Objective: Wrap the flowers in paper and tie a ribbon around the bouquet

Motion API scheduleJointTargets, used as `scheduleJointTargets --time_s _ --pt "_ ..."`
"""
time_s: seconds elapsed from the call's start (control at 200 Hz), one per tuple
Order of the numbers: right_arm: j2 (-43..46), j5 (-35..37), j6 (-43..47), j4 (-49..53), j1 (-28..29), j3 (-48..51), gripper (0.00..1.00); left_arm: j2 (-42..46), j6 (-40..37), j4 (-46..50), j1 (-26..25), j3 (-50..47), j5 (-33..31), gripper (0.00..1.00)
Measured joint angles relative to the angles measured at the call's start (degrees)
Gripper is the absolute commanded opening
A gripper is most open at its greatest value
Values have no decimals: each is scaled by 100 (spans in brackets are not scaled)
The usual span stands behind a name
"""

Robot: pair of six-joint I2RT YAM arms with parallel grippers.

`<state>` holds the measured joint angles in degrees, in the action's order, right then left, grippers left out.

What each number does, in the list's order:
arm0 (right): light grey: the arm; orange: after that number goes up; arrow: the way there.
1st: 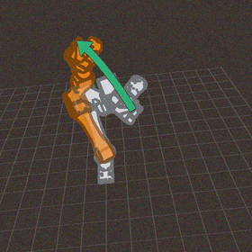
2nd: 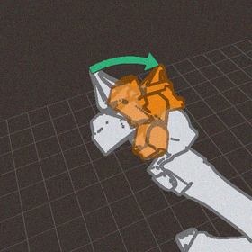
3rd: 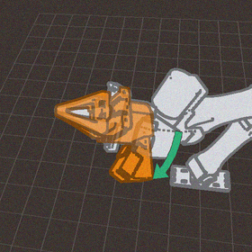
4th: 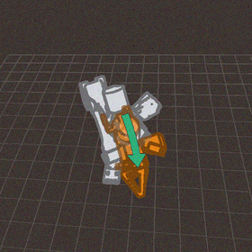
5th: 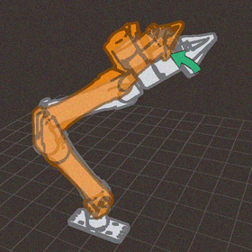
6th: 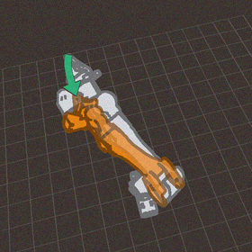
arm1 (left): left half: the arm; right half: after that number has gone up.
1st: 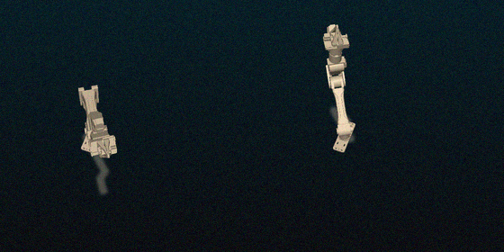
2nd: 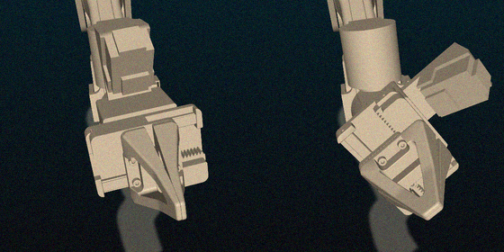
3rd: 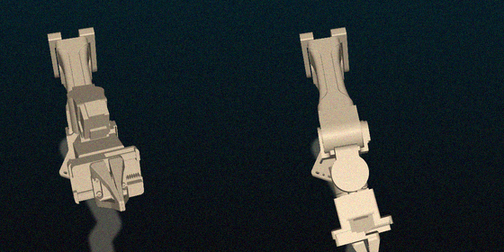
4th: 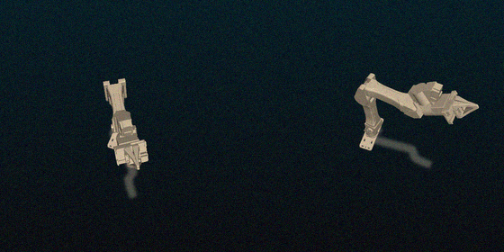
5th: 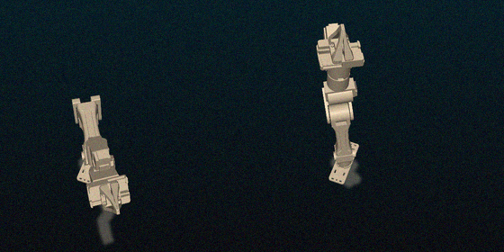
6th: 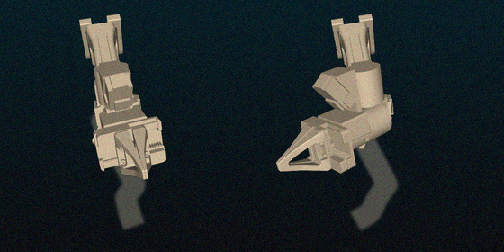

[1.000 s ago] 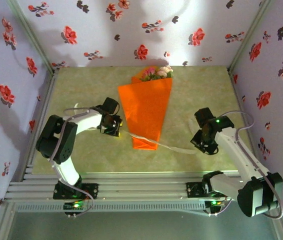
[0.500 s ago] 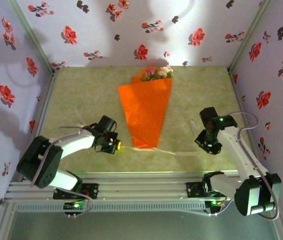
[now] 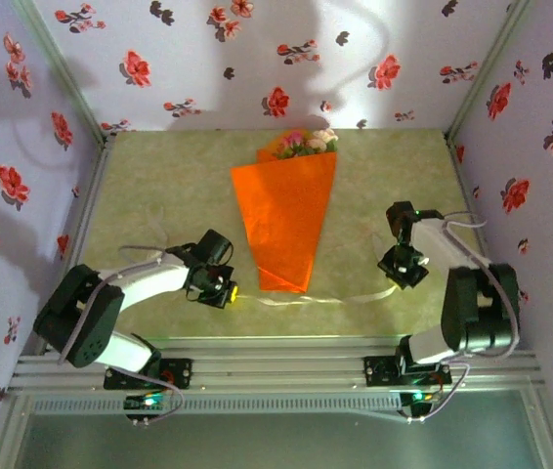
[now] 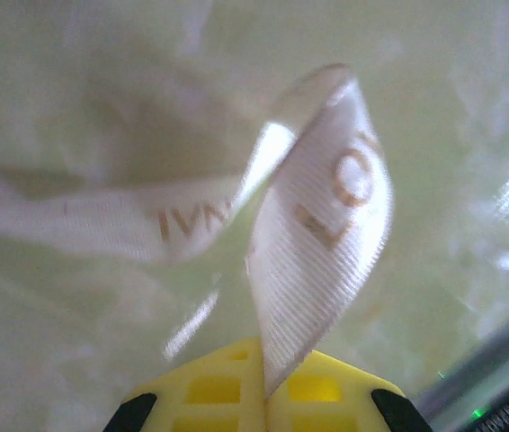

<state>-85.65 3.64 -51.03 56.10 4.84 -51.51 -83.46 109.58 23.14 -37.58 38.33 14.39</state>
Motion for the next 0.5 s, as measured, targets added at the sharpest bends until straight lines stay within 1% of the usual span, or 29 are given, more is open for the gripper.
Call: scheduleJointTargets --time_s 0.03,0.05,0.11,0.14,0.195,0.295,0.375,0.425,0.5 --pt "-140 -22 20 -107 -50 -52 9 -17 0 15 -2 17 4 0" --pt "-227 -39 55 -160 -76 -107 15 -20 0 20 -2 22 4 0" --pt "-356 -81 118 -308 -122 -280 38 -20 0 33 -4 28 2 0" --pt "-363 -96 166 -387 -125 -380 47 -20 0 35 -4 31 0 0" --pt "-330 -153 308 -466 -92 -546 56 -17 0 42 -9 31 -4 0" --pt "-13 -249 452 -612 164 -647 61 -15 0 42 -9 31 -4 0" --pt "422 -326 455 -621 603 -625 61 -15 0 42 -9 31 -2 0" --pt "706 -398 435 -656 883 -540 61 -15 2 42 -9 31 -4 0" --pt "1032 -675 326 -697 1209 -306 56 -15 2 42 -9 31 -2 0"
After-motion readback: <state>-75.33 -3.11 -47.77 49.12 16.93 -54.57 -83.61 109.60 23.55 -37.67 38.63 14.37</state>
